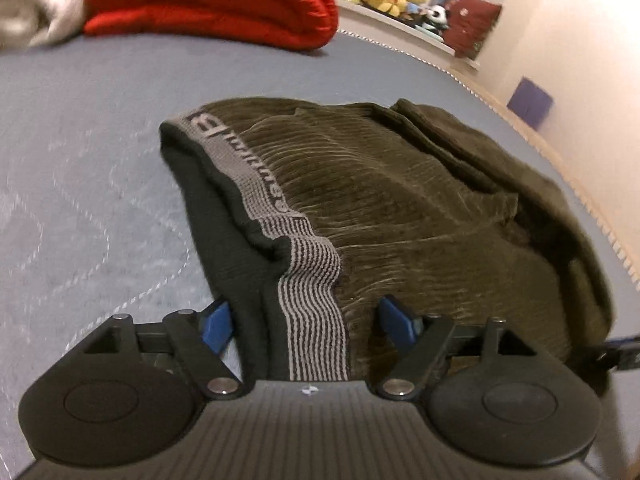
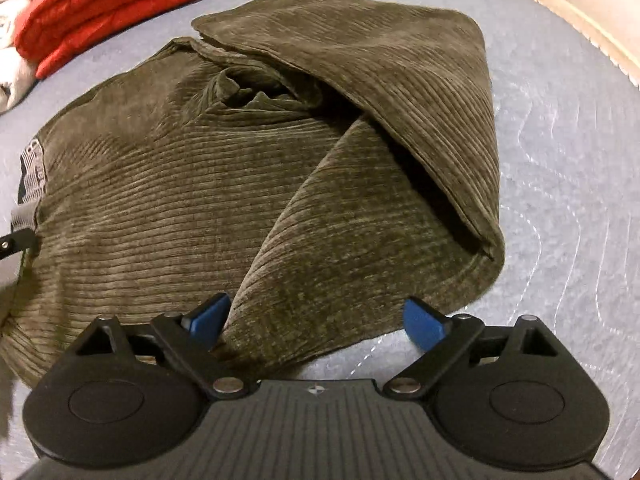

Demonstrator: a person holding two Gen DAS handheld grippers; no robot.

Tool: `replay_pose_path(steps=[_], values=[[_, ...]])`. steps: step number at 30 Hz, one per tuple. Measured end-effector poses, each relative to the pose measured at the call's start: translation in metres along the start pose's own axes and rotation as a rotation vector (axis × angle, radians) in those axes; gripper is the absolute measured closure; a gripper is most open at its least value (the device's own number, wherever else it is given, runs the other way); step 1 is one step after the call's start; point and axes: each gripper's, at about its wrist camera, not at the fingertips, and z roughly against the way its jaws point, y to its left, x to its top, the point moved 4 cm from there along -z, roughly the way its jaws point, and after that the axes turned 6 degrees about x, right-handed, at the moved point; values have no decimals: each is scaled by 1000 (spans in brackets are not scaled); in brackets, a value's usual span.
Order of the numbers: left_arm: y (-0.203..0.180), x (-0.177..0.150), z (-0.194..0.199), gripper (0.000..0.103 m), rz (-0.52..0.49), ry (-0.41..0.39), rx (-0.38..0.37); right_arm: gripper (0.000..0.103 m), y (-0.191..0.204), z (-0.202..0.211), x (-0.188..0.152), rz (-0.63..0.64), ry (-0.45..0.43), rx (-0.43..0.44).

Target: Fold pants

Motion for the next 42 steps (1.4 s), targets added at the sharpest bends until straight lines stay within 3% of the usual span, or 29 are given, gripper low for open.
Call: replay_pose_path(steps=[2, 3, 4, 5, 6, 7, 10, 16, 21, 25, 27, 28, 31, 33, 35, 37, 42], values=[[-2, 0, -2, 43, -32, -13, 33, 21, 3, 0, -1, 32, -17, -30], [-1, 1, 0, 49, -23, -10, 28, 34, 4, 1, -1, 52, -29, -45], [1, 2, 3, 62, -2, -7, 18, 47, 3, 3, -1, 70, -42, -52], [5, 4, 7, 77, 16, -10, 19, 53, 2, 7, 0, 88, -56, -47], [10, 6, 12, 79, 30, -7, 8, 69, 3, 11, 0, 103, -65, -34], [12, 8, 18, 82, 42, -10, -16, 78, 4, 15, 0, 121, -72, -22], [16, 9, 44, 85, 19, -53, -61, 90, 14, 32, -5, 224, -105, -33], [39, 2, 96, 88, 27, -68, -63, 96, 38, 65, -32, 461, -133, -2], [98, -8, 142, 90, 105, 10, -16, 97, 79, 105, -74, 675, -98, 139], [150, -33, 182, 91, 135, 107, 42, 97, 124, 127, -112, 863, -37, 285], [165, -44, 194, 97, 132, 144, 65, 96, 143, 131, -128, 931, 1, 345], [172, -47, 199, 103, 131, 152, 102, 95, 149, 130, -135, 960, 20, 349], [179, -44, 204, 100, 109, 157, 222, 92, 158, 124, -143, 1046, 54, 296], [173, -36, 211, 92, 126, 110, 210, 92, 157, 130, -136, 1052, 53, 303], [157, -26, 226, 72, 123, 45, 189, 91, 150, 152, -130, 1007, 41, 354], [135, -21, 242, 56, 110, -27, 176, 84, 139, 167, -111, 946, 2, 412], [63, -20, 236, 52, 39, -104, 93, 79, 110, 187, -50, 743, -135, 465]])
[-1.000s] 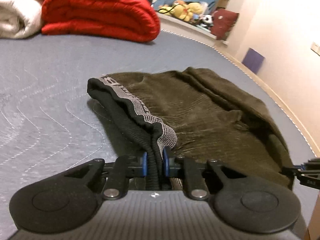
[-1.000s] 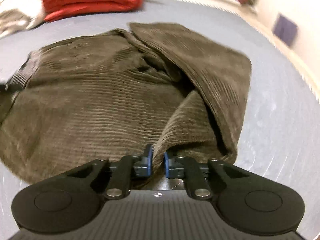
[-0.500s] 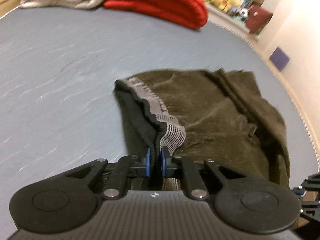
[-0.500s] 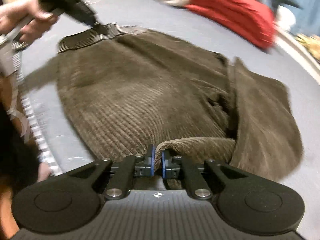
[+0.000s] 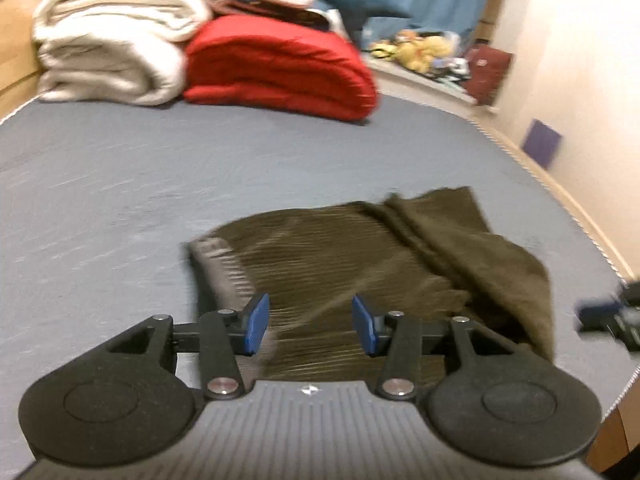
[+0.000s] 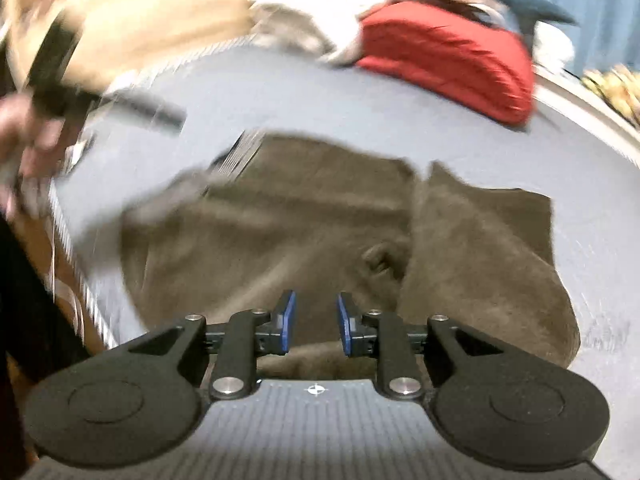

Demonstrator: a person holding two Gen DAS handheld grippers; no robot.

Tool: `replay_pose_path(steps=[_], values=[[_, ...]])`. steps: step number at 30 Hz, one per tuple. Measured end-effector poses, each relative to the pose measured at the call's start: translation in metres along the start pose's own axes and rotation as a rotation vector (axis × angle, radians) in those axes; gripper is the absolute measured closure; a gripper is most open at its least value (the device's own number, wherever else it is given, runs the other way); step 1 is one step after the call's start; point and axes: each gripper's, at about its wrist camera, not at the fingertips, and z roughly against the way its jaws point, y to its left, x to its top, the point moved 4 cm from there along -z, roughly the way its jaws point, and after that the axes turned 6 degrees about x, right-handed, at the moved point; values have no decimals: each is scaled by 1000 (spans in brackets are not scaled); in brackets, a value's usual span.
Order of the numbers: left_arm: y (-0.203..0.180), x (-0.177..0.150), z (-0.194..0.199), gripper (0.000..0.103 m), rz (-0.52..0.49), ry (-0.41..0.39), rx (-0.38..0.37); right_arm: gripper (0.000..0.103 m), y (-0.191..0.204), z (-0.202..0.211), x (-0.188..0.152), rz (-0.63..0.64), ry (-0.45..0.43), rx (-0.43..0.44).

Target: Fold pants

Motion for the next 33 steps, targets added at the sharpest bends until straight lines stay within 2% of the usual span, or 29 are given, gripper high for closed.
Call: replay_pose_path(steps=[2, 3, 4, 5, 7, 10, 12, 17, 18, 19, 20, 21, 22, 28, 31, 33], values=[[-23, 1, -10, 51, -20, -30, -7, 74, -26, 0, 4, -106, -41, -47], [-32, 2, -15, 48, -29, -56, 10, 63, -42, -7, 6, -171, -48, -107], [-42, 5, -21, 41, -42, -82, 27, 58, -52, -19, 4, -208, -48, -158], [-49, 6, -24, 38, -52, -101, 31, 58, -64, -29, 4, -238, -38, -216], [-60, 8, -35, 37, -59, -122, 30, 58, -74, -52, 2, -250, -12, -252], [-69, 8, -56, 35, -63, -81, 25, 56, -85, -86, 2, -230, 41, -268], [-73, 7, -69, 35, -56, -49, 16, 51, -85, -111, 1, -213, 64, -282], [-81, -4, -98, 35, -85, 47, -31, 50, -80, -143, -5, -154, 143, -287], [-84, -7, -100, 35, -98, 59, -34, 52, -79, -144, -6, -132, 148, -294], [-88, -8, -101, 35, -112, 61, -31, 63, -78, -145, -6, -116, 147, -304], [-90, -12, -100, 35, -124, 57, -30, 69, -79, -142, -6, -116, 142, -301], [-93, -12, -99, 35, -138, 53, -35, 82, -80, -138, -6, -128, 129, -286], [-97, -14, -99, 35, -150, 48, -40, 88, -81, -130, -5, -144, 107, -268], [-101, -22, -100, 35, -184, 47, -47, 94, -89, -66, -4, -170, -11, -263], [-104, -25, -99, 35, -189, 58, -50, 95, -101, -22, -12, -183, -57, -275], [-108, -26, -96, 35, -192, 59, -59, 96, -122, 19, -24, -242, -79, -298]])
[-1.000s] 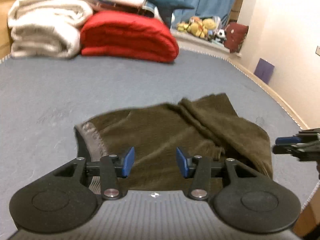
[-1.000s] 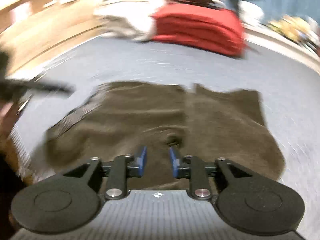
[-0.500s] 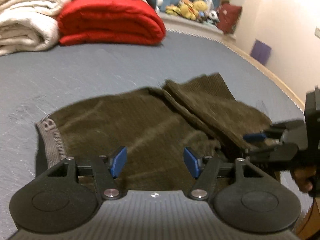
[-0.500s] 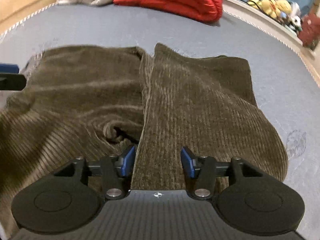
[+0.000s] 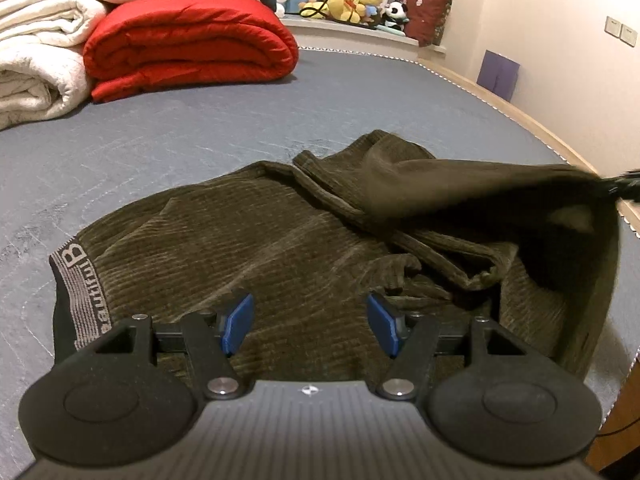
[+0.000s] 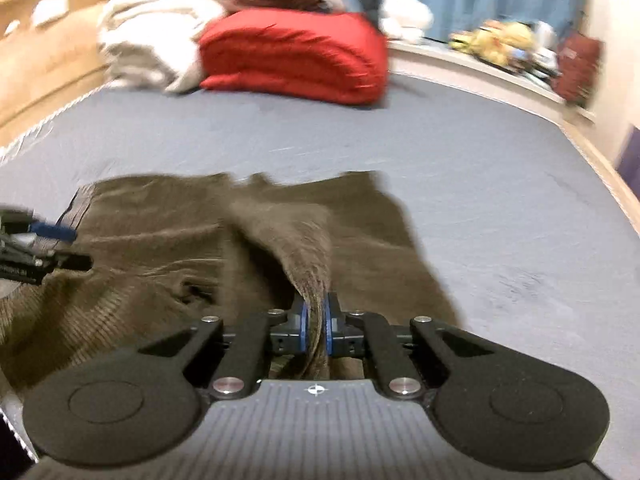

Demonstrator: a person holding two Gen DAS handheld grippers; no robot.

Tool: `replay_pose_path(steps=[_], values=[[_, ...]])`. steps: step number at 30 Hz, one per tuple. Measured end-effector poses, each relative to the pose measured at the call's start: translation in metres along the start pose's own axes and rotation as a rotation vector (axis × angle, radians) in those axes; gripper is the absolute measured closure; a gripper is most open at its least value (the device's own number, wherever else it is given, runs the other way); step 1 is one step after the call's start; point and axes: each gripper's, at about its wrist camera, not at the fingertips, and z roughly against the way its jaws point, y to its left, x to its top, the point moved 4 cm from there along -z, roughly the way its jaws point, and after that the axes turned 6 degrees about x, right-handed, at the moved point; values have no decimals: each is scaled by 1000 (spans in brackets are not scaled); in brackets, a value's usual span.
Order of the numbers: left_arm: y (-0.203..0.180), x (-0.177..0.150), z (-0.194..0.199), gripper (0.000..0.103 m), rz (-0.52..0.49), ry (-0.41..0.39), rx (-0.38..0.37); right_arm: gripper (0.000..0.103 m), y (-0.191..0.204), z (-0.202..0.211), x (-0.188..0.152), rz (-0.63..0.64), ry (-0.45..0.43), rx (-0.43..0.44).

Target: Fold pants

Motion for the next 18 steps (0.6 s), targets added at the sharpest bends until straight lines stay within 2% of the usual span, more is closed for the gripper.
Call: replay_pose_path(steps=[3, 6, 7, 9, 11, 13, 16, 18], values=[[-9, 1, 6, 35, -17, -8, -28, 96, -73, 45, -24, -204, -4, -58], [-19, 1, 7, 33, -43, -1, -45, 96, -133, 66, -73, -375, 97, -124], [-23, 0, 6, 29, -52, 9, -50, 96, -142, 64, -93, -370, 148, -135], [-29, -4, 0, 27, -56, 49, -66, 93, -149, 53, -126, -351, 254, -148], [-33, -10, -8, 27, -48, 98, -76, 76, -152, 45, -148, -350, 339, -135], [-38, -15, -13, 27, -48, 132, -90, 53, -155, 49, -150, -330, 332, -158], [-45, -22, -19, 27, -74, 156, -105, 46, -162, 69, -132, -351, 231, -152], [-48, -25, -23, 27, -94, 166, -102, 46, -153, 79, -116, -287, 171, -160]])
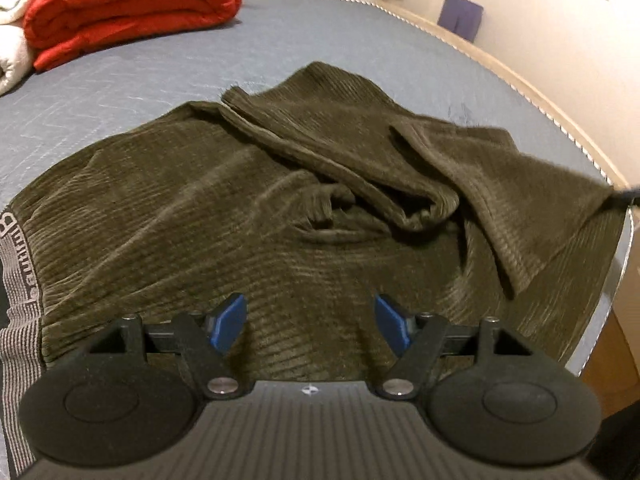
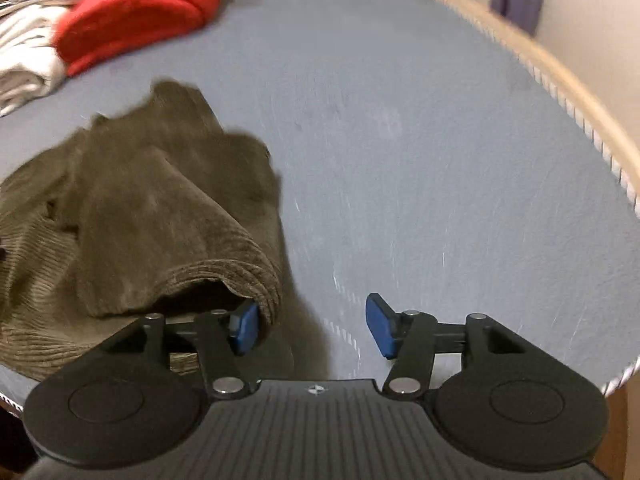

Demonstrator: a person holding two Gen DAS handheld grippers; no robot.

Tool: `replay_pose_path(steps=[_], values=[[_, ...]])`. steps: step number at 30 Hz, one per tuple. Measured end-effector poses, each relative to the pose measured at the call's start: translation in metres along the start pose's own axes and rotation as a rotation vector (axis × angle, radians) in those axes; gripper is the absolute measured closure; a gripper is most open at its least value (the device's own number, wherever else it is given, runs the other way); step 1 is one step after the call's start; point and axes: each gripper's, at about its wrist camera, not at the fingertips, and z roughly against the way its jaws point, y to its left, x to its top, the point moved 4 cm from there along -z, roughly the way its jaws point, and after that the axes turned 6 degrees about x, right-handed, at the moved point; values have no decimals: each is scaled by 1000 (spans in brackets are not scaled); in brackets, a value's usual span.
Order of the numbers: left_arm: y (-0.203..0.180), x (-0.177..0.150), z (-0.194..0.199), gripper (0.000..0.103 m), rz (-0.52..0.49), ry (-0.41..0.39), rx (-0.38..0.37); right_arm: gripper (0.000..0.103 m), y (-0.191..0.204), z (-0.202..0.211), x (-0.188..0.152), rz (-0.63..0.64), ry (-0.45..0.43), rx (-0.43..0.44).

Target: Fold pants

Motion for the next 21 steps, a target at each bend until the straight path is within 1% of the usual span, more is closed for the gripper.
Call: replay_pose_path(steps=[2, 3, 5, 6, 9, 10, 12, 14, 18, 20, 21], values=[[0, -3, -3, 27, -12, 14, 5, 46, 9, 7, 7, 50, -19, -8], [1, -3, -4, 27, -14, 18, 8, 46, 11, 8, 10, 66, -13, -18], [3, -4, -6, 27, -16, 21, 19, 37, 9, 7, 8, 95, 10, -78], [5, -4, -7, 27, -17, 21, 24, 32, 10, 3, 8, 106, 33, -117], [9, -3, -7, 27, -11, 22, 36, 32, 4, -13, -6, 138, 116, -166], [10, -3, -6, 27, -8, 21, 36, 32, 5, -16, -9, 154, 137, -169], [11, -2, -4, 27, -6, 18, 33, 32, 7, -18, -11, 160, 152, -159], [11, -1, -2, 27, -4, 13, 31, 32, 6, -14, -17, 175, 153, -138], [12, 0, 1, 27, 1, 8, 40, 32, 5, -5, -29, 201, 198, -93], [12, 1, 2, 27, 3, 4, 39, 33, 1, -2, -37, 208, 226, -107], [12, 2, 3, 27, 2, 2, 40, 35, -6, 2, -42, 205, 236, -135]])
